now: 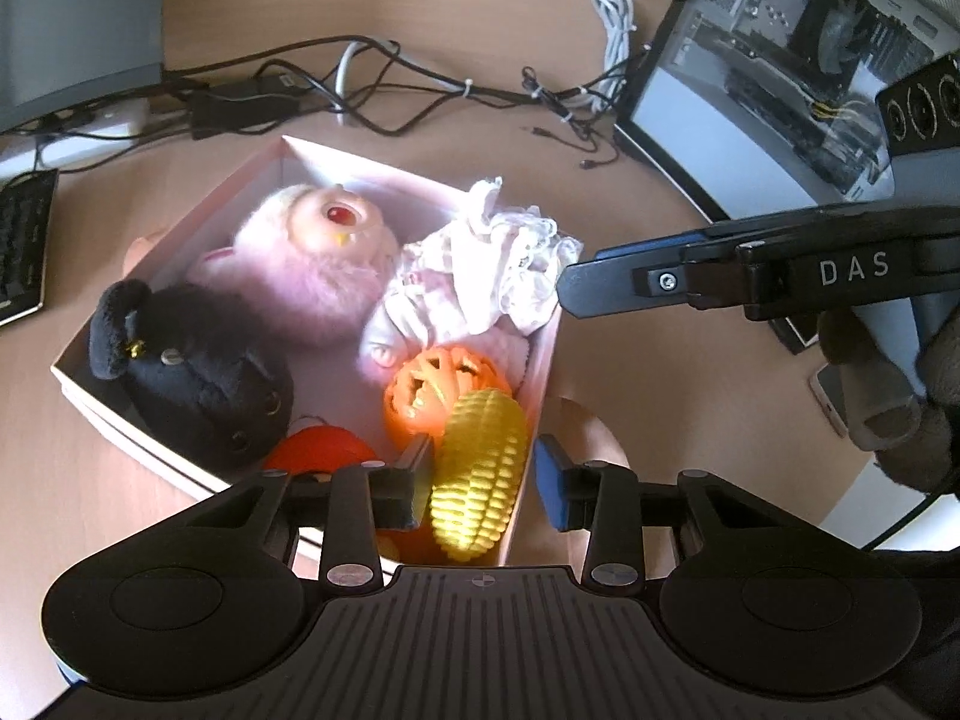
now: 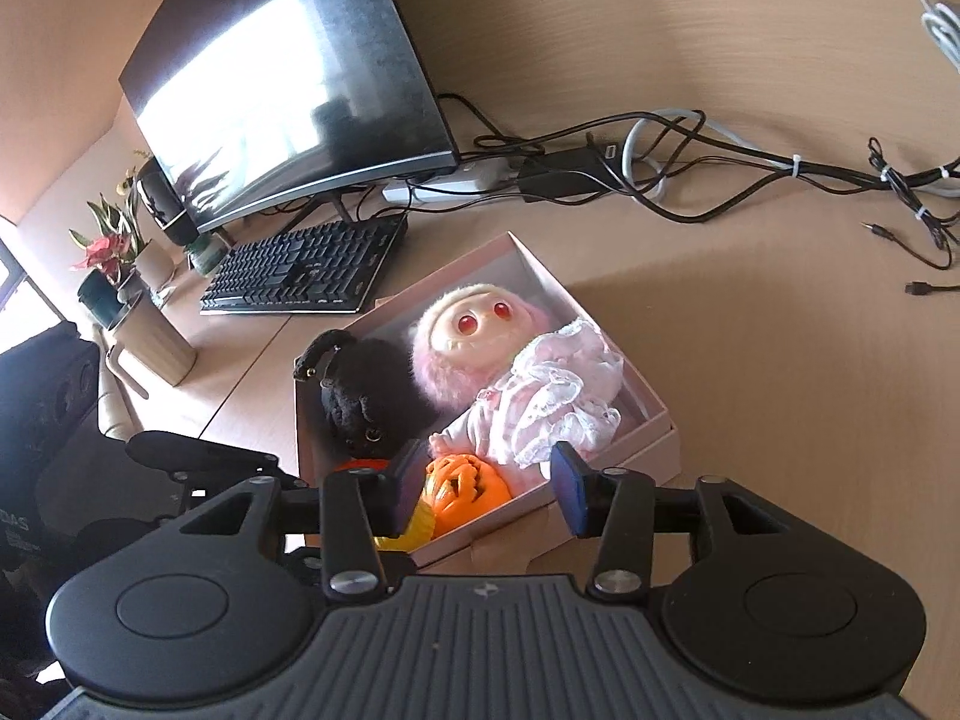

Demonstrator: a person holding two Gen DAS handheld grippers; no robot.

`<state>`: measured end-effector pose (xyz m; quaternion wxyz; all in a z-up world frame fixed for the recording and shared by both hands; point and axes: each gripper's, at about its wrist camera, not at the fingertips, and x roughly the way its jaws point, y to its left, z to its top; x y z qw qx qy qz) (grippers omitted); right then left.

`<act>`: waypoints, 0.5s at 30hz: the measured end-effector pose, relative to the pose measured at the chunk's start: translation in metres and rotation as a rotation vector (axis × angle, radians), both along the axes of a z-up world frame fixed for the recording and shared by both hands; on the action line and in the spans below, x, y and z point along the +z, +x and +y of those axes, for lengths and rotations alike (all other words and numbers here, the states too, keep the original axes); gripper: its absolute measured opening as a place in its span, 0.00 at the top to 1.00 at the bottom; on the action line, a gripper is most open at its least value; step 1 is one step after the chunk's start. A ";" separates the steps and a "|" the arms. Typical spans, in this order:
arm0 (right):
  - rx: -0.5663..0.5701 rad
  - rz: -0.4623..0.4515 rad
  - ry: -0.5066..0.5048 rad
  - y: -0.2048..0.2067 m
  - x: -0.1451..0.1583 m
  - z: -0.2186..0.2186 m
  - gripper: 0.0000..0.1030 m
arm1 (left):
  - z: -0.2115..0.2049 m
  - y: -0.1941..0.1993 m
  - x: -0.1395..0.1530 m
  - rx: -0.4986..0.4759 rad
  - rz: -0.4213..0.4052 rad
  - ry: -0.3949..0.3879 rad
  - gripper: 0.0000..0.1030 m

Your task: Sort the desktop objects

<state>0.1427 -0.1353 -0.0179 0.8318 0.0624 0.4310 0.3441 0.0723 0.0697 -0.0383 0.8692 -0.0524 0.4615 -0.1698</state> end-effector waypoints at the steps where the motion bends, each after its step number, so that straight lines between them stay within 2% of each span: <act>1: -0.004 0.000 0.003 0.000 0.000 -0.001 0.54 | 0.001 -0.001 0.002 0.005 -0.002 -0.002 0.63; 9: -0.036 0.008 0.026 -0.005 -0.003 -0.007 0.54 | 0.011 0.006 0.024 0.074 -0.072 0.026 0.65; 15: -0.050 0.017 0.024 -0.009 -0.006 -0.012 0.54 | 0.013 0.032 0.022 0.109 -0.104 0.161 0.65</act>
